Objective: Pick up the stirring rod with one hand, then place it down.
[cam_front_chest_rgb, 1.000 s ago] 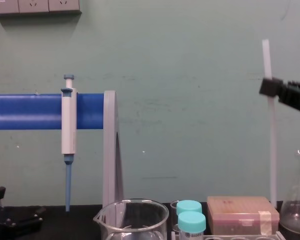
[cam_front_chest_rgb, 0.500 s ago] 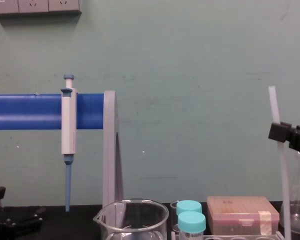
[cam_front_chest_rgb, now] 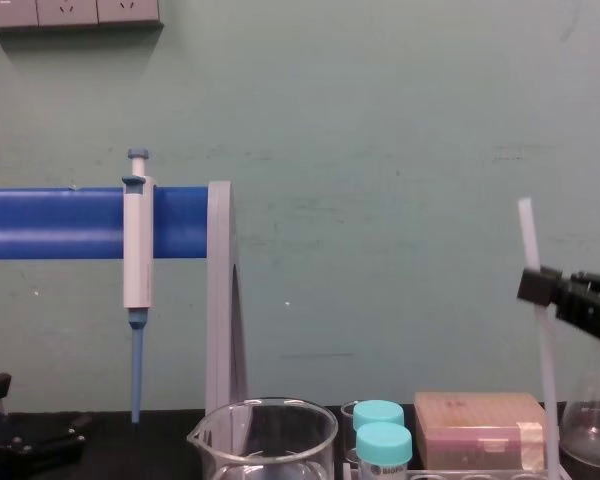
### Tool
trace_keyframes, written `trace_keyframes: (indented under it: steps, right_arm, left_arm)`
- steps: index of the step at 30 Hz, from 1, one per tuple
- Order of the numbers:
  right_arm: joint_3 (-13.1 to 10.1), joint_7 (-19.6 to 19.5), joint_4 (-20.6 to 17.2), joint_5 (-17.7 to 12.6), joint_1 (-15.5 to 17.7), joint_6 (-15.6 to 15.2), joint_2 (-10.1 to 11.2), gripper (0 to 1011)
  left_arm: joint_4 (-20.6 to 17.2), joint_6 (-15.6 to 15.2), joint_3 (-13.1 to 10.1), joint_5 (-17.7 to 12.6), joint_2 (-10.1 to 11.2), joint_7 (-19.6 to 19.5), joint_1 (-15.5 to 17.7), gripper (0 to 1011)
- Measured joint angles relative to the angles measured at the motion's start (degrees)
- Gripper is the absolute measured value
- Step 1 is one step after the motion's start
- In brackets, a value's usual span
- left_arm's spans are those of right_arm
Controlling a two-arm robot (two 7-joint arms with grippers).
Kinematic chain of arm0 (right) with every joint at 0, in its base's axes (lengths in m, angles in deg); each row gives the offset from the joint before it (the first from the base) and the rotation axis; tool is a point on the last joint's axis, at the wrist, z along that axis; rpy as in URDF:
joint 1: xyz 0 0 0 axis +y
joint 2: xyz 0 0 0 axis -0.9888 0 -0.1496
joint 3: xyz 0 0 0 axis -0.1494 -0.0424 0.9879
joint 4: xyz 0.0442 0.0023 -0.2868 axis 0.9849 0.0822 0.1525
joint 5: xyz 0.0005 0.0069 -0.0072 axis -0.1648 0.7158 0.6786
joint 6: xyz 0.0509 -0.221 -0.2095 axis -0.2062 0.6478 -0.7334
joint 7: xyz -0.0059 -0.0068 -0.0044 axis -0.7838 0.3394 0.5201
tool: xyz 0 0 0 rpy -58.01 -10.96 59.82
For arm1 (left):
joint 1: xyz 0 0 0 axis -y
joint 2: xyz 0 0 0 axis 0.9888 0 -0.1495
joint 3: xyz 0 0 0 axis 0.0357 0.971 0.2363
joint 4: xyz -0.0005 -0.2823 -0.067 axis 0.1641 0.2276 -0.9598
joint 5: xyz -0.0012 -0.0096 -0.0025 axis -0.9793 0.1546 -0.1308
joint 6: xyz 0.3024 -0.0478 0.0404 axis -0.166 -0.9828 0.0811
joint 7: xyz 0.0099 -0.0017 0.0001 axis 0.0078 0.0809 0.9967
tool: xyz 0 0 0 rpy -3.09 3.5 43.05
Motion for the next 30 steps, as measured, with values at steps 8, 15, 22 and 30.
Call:
trace_keyframes:
  steps: [8, 15, 22, 30]
  right_arm:
    - [1.25, -0.23, 2.98, 1.63, -1.01, 0.06, -0.95, 64]
    - [1.97, -0.56, 5.62, 2.44, -1.57, -0.30, -1.89, 64]
    - [2.40, -1.12, 6.99, 2.97, -1.55, -0.94, -2.51, 64]
    - [2.66, -1.77, 7.67, 3.85, -1.44, -1.39, -2.78, 64]
  left_arm:
    - [0.00, 0.00, 0.00, 0.00, 0.00, 0.00, 0.00, 1000]
    - [0.00, 0.00, 0.00, 0.00, 0.00, 0.00, 0.00, 1000]
    - [0.00, 0.00, 0.00, 0.00, 0.00, 0.00, 0.00, 1000]
    - [0.00, 0.00, 0.00, 0.00, 0.00, 0.00, 0.00, 1000]
